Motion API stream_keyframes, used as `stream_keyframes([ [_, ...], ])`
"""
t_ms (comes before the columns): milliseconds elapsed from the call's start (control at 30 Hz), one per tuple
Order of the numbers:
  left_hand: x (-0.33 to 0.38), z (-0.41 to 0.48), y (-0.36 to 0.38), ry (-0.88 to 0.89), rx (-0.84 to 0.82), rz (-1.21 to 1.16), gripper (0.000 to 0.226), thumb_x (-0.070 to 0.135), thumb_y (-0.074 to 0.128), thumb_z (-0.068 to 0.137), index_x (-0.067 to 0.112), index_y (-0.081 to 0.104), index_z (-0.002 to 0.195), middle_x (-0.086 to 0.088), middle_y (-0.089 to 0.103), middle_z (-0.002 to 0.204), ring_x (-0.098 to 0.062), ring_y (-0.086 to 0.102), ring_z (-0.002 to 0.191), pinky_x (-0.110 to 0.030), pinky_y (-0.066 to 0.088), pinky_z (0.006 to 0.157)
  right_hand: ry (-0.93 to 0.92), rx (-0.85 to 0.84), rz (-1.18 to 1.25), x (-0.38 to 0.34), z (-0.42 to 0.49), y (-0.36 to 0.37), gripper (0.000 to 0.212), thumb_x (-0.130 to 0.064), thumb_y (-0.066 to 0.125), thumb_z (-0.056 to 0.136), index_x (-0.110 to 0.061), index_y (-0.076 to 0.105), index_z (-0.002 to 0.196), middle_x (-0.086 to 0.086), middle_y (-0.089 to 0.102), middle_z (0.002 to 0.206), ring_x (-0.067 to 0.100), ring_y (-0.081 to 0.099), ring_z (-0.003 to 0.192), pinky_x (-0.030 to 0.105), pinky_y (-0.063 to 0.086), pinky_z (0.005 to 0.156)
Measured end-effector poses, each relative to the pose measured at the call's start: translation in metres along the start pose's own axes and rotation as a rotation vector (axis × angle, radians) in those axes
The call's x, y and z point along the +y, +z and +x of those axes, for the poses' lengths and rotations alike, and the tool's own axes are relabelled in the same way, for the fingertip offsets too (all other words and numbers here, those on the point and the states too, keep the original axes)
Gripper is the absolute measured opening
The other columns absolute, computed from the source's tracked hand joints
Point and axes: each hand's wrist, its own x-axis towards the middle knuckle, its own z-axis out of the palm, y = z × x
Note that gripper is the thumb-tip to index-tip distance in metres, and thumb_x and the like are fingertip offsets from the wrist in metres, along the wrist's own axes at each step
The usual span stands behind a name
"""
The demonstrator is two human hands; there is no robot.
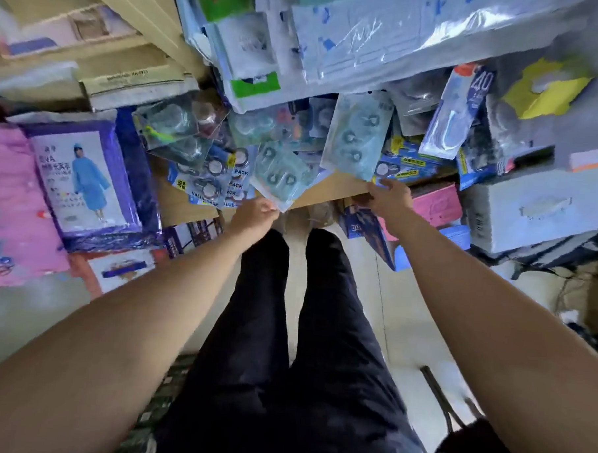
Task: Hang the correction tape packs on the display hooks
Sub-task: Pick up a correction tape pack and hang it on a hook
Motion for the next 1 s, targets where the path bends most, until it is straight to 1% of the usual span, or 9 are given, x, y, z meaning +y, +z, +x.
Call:
stream_keyframes([
  [133,-0.001,0.018,0.031,-0.267,0.034,-0.396,0.023,0.026,0.071,0.089,0.009,0.072,0.104,-0.018,0.066,0.089,-0.037,0.064,0.086,-0.03,0.044,0.068,0.147,-0.112,0.313,-0.006,0.035,0.011,0.059,-0.037,0.074,0.082,-0.01,0.057,0.131,0.01,0.067,0.122,0.03,0.068,0.104,0.042,0.059,0.086],
  [267,0.008,0.034,0.042,-0.469,0.033,-0.75,0.025,0.035,0.07,0.094,0.015,0.06,0.107,-0.004,0.061,0.092,-0.014,0.059,0.079,-0.028,0.055,0.074,0.231,-0.135,0.518,-0.015,0.053,0.016,0.042,-0.036,0.076,0.085,-0.015,0.063,0.118,0.002,0.067,0.117,0.021,0.065,0.096,0.041,0.055,0.092],
  [433,0.013,0.04,0.044,-0.557,0.069,-0.942,0.036,0.033,0.074,0.092,0.014,0.06,0.119,-0.004,0.055,0.078,-0.012,0.054,0.068,-0.027,0.057,0.075,0.248,-0.168,0.59,-0.028,0.045,0.018,0.009,-0.021,0.065,0.095,-0.019,0.061,0.103,0.009,0.062,0.11,0.023,0.06,0.089,0.045,0.052,0.1],
  [633,0.009,0.021,0.029,-0.558,-0.004,-1.206,0.051,0.021,0.078,0.088,0.007,0.059,0.133,-0.015,0.069,0.113,-0.02,0.071,0.093,-0.029,0.063,0.075,0.165,-0.133,0.594,-0.022,-0.005,0.011,0.004,-0.007,0.061,0.096,-0.01,0.061,0.099,0.011,0.066,0.099,0.026,0.066,0.084,0.03,0.059,0.064],
  [733,0.019,-0.007,0.018,-0.541,-0.061,-1.231,0.027,0.016,0.071,0.094,0.005,0.067,0.119,-0.016,0.073,0.104,-0.019,0.072,0.09,-0.028,0.061,0.083,0.104,-0.087,0.489,-0.01,-0.039,0.002,0.003,-0.006,0.062,0.095,-0.009,0.063,0.095,0.011,0.066,0.095,0.026,0.066,0.084,0.028,0.057,0.06],
  [800,0.026,-0.031,0.009,-0.55,-0.079,-1.216,0.012,0.017,0.071,0.093,0.006,0.07,0.1,-0.013,0.075,0.089,-0.017,0.071,0.082,-0.023,0.062,0.071,0.023,-0.044,0.341,-0.003,-0.062,-0.007,0.006,-0.007,0.064,0.094,-0.011,0.068,0.096,0.011,0.068,0.094,0.027,0.067,0.085,0.029,0.056,0.062],
  [867,0.028,-0.051,0.004,-0.508,-0.084,-1.112,0.005,0.013,0.071,0.093,0.009,0.068,0.093,-0.014,0.074,0.098,-0.018,0.07,0.085,-0.021,0.061,0.066,-0.101,-0.009,0.174,-0.003,-0.087,-0.021,0.008,-0.008,0.065,0.093,-0.013,0.07,0.096,0.008,0.07,0.087,0.026,0.069,0.079,0.027,0.055,0.062],
  [933,0.031,-0.069,-0.003,-0.44,-0.041,-0.985,0.01,0.01,0.073,0.091,0.012,0.065,0.096,-0.014,0.069,0.109,-0.018,0.068,0.087,-0.021,0.06,0.061,-0.248,0.041,-0.018,-0.011,-0.114,-0.038,0.012,-0.009,0.063,0.093,-0.016,0.071,0.098,0.002,0.068,0.077,0.016,0.064,0.066,0.018,0.05,0.054],
  [1000,0.035,-0.092,-0.015,-0.365,0.038,-0.833,0.021,0.01,0.077,0.088,0.008,0.062,0.103,-0.014,0.067,0.11,-0.018,0.066,0.082,-0.021,0.057,0.054,-0.365,0.076,-0.146,-0.019,-0.137,-0.056,0.012,-0.012,0.062,0.092,-0.022,0.069,0.095,0.001,0.066,0.074,0.013,0.056,0.061,0.023,0.047,0.053],
])
